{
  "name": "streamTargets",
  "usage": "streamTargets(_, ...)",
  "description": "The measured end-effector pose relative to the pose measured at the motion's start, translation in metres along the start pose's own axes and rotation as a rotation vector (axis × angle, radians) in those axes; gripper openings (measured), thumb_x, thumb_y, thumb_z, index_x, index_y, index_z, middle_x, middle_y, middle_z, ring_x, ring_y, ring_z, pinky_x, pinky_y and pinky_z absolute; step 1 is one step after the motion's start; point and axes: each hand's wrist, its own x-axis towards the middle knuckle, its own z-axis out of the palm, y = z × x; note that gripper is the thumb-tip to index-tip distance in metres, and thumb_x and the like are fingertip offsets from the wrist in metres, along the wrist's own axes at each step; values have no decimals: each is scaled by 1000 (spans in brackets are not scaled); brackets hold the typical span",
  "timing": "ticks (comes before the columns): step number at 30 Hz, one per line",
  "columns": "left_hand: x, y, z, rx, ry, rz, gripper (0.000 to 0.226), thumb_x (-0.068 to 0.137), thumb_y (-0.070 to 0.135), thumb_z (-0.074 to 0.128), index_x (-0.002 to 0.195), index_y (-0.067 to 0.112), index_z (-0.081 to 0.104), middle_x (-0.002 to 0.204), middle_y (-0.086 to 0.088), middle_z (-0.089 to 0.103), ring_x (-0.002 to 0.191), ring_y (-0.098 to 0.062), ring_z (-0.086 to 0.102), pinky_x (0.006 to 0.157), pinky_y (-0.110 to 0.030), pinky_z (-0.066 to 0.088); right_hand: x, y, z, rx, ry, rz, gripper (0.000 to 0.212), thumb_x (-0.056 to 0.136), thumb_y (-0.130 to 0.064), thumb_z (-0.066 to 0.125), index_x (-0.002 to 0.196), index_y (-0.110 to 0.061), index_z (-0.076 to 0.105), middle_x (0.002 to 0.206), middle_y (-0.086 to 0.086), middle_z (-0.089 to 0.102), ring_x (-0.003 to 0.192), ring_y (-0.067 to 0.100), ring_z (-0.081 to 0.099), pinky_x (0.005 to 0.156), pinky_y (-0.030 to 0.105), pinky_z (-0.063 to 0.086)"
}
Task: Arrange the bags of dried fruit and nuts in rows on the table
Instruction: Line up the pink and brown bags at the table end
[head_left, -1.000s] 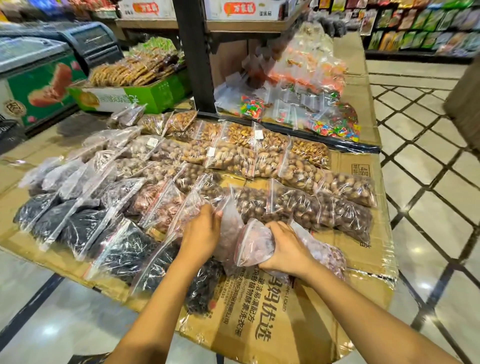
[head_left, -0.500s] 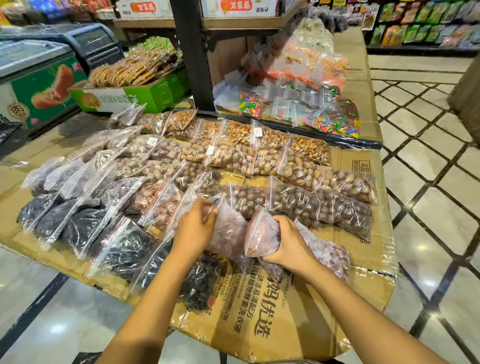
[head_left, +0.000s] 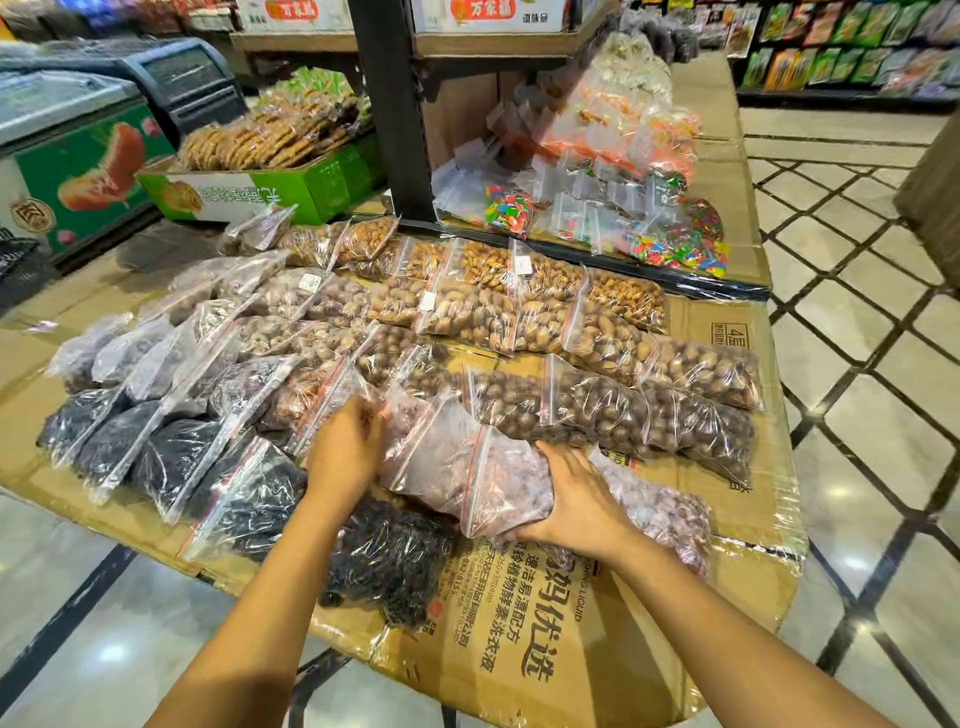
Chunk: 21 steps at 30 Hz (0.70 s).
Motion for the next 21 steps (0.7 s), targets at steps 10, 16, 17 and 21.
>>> streamTargets(10,23,-15,15,-85,21,-120,13,95,28,56,91,18,48,86,-3,64,81,-28,65,74,-44,55,5,-2,5,-10,65,16,118,57,-67,75,148,-19,16,152,-1,24,141,15,19,112,24,5)
streamTargets(16,-36,-8,-11,-100,336,152,35,92,30,60,113,2,54,111,-14,55,106,-29,49,92,-37,38,-7,4,-3,-36,72,-41,131,47,-87,52,150,-17,9,155,3,16,136,5,6,112,27,2)
streamTargets(17,-46,-5,-9,-115,320,174,36,93,32,60,112,2,55,110,-15,56,106,-29,50,92,-35,37,-12,9,-6,-75,119,-32,131,47,-89,47,150,-15,9,155,6,17,140,11,8,113,29,3)
streamTargets(21,-79,22,18,-168,196,300,46,91,43,52,119,7,53,118,-12,57,112,-24,49,98,-40,40,-40,48,-22,-180,131,149,135,45,-90,48,150,-16,9,155,7,17,141,23,14,113,32,5)
